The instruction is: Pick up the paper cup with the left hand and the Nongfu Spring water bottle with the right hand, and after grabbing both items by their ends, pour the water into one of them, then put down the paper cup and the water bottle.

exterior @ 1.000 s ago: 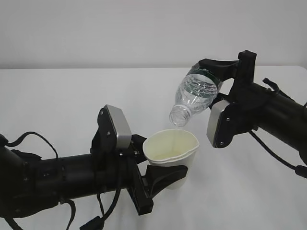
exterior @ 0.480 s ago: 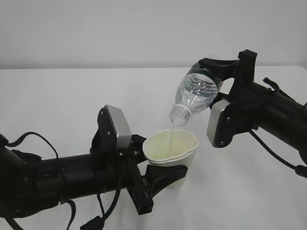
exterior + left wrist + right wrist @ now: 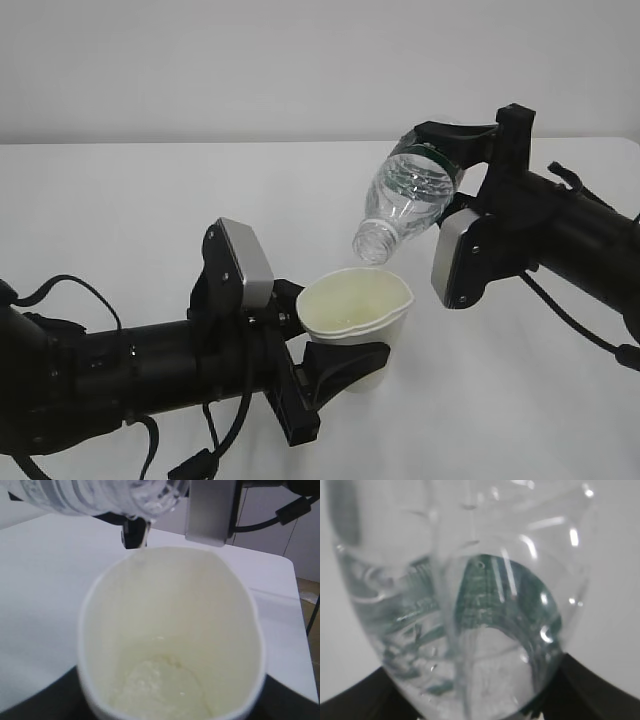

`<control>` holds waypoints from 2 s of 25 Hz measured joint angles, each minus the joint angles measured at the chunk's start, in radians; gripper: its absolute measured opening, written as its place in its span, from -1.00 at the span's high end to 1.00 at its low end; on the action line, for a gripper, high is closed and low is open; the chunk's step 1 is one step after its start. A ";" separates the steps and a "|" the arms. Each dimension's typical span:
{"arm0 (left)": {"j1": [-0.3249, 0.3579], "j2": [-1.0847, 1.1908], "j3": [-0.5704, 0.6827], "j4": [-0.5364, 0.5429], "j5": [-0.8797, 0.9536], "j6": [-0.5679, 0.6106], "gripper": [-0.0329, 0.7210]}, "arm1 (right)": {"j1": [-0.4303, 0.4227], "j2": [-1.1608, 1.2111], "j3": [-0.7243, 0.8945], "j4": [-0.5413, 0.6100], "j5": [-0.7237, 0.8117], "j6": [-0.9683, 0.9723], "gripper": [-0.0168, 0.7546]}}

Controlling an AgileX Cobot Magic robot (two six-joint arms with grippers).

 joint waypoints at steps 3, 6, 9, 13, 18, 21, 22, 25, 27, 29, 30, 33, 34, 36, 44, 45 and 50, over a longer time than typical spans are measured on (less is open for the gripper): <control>0.000 0.000 0.000 0.000 0.000 0.000 -0.21 | 0.000 0.000 0.000 0.000 0.000 -0.004 -0.28; 0.000 0.000 0.000 0.000 0.000 0.000 -0.21 | 0.000 0.000 0.000 0.000 0.000 -0.004 -0.28; 0.000 0.000 0.000 0.000 0.000 0.000 -0.21 | 0.000 0.000 0.000 0.000 -0.001 -0.004 -0.28; 0.000 0.000 0.000 0.000 0.000 0.000 -0.21 | 0.000 0.000 0.000 0.000 -0.001 -0.004 -0.28; 0.000 0.000 0.000 -0.006 0.000 0.000 -0.21 | 0.000 0.000 0.000 0.000 -0.001 -0.007 -0.28; 0.000 0.000 0.000 -0.018 0.000 0.000 -0.21 | 0.000 0.000 0.000 0.000 -0.001 -0.009 -0.28; 0.000 0.000 0.000 -0.022 0.000 0.000 -0.21 | 0.000 0.000 0.000 0.000 -0.001 -0.011 -0.28; 0.000 0.000 0.000 -0.026 0.000 0.000 -0.21 | 0.000 0.000 0.000 0.000 -0.001 -0.011 -0.28; 0.000 0.000 0.000 -0.026 0.000 0.000 -0.21 | 0.000 0.000 0.000 0.000 -0.001 -0.012 -0.28; 0.000 0.000 0.000 -0.026 0.000 0.000 -0.21 | 0.000 0.000 0.000 0.000 -0.001 -0.012 -0.28; 0.000 0.000 0.000 -0.026 0.000 0.000 -0.21 | 0.000 0.000 0.000 0.000 -0.001 -0.012 -0.28; 0.000 0.000 0.000 -0.026 0.000 0.000 -0.21 | 0.000 0.000 0.000 0.000 -0.001 -0.014 -0.28; 0.000 0.000 0.000 -0.026 0.000 0.000 -0.21 | 0.000 0.000 0.000 0.000 -0.001 -0.014 -0.28; 0.000 0.000 0.000 -0.026 0.000 0.000 -0.21 | 0.000 0.000 0.000 0.000 -0.001 -0.016 -0.28; 0.000 0.002 0.000 -0.026 0.000 0.000 -0.21 | 0.000 0.000 0.000 0.000 -0.001 -0.021 -0.28; 0.000 0.002 0.000 -0.026 0.000 0.000 -0.21 | 0.000 0.000 0.000 0.000 -0.001 -0.022 -0.28; 0.000 0.002 0.000 -0.026 0.000 0.000 -0.21 | 0.000 0.000 0.000 0.000 -0.001 -0.023 -0.28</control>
